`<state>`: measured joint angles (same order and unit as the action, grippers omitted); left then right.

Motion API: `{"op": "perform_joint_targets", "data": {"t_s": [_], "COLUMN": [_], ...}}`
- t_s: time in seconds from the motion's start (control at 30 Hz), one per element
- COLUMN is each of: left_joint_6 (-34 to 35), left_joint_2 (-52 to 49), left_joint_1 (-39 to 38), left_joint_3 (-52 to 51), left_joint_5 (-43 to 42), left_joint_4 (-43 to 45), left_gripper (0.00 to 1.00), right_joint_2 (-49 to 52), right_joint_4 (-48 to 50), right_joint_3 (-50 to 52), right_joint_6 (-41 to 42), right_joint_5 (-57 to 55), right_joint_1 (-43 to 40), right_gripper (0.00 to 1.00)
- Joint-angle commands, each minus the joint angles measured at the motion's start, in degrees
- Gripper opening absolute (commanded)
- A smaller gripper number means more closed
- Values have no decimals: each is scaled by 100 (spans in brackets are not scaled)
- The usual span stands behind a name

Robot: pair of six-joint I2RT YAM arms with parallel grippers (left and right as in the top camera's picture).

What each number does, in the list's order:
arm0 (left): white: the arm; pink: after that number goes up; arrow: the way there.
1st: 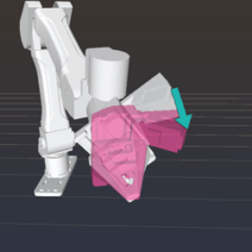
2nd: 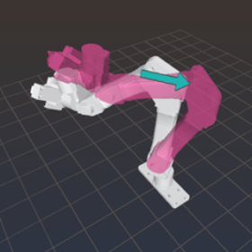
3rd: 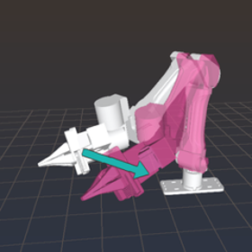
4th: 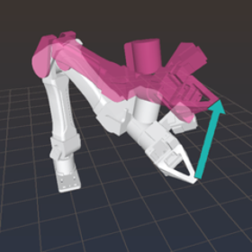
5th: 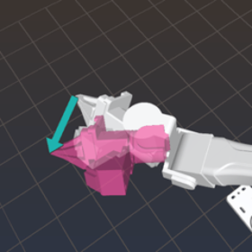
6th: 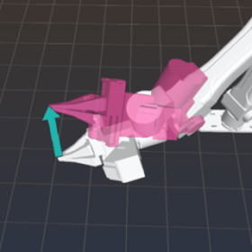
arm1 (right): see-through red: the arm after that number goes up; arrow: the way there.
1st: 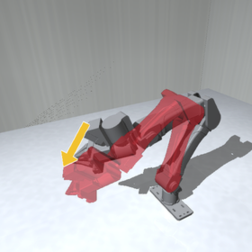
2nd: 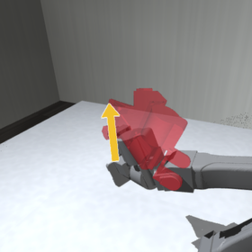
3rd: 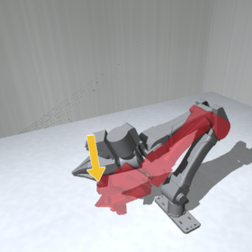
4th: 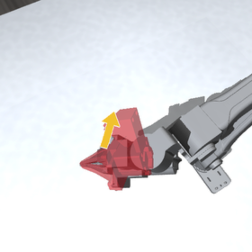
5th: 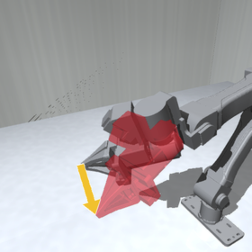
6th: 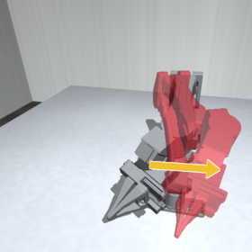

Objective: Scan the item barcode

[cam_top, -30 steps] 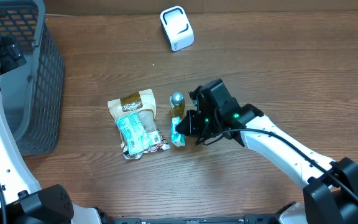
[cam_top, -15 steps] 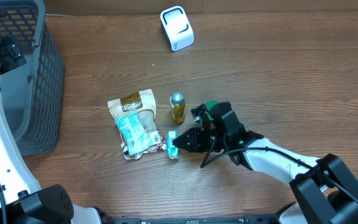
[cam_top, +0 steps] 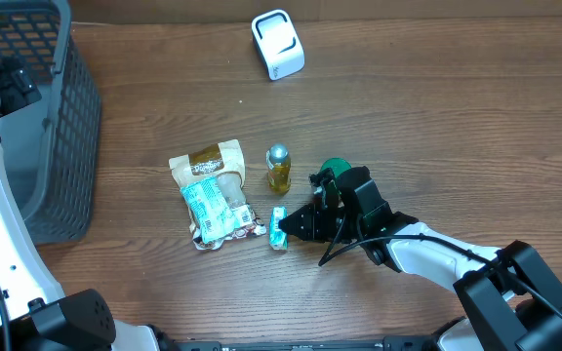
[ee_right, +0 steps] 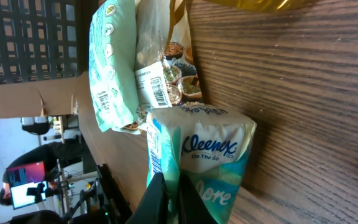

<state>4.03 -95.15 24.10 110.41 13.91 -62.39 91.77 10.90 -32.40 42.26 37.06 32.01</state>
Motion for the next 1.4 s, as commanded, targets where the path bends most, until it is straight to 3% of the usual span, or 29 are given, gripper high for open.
{"op": "perform_joint_targets", "data": {"t_s": [0.0, 0.37, 0.93, 1.17, 1.37], "left_joint_6": [-109, -107, -107, -107, -109], "left_joint_2": [11, 11, 11, 11, 11], "left_joint_1": [-13, -13, -13, -13, -11], "left_joint_3": [83, 83, 83, 83, 83], "left_joint_5": [-44, -44, -42, -42, -42], "left_joint_4": [2, 2, 2, 2, 2], "left_gripper": [100, 100, 100, 100, 99], "right_joint_2": [-35, 116, -94, -398, -398], "right_joint_4": [-90, -87, -236, -2306, -4911], "right_joint_3": [44, 48, -260, -1606, -3093], "right_joint_6": [192, 190, 153, -599, -1510], "right_joint_5": [-402, -468, -229, -409, -1993], "right_joint_1": [-55, -52, -52, -52, -52], "right_gripper": [4, 4, 27, 29, 37]}}
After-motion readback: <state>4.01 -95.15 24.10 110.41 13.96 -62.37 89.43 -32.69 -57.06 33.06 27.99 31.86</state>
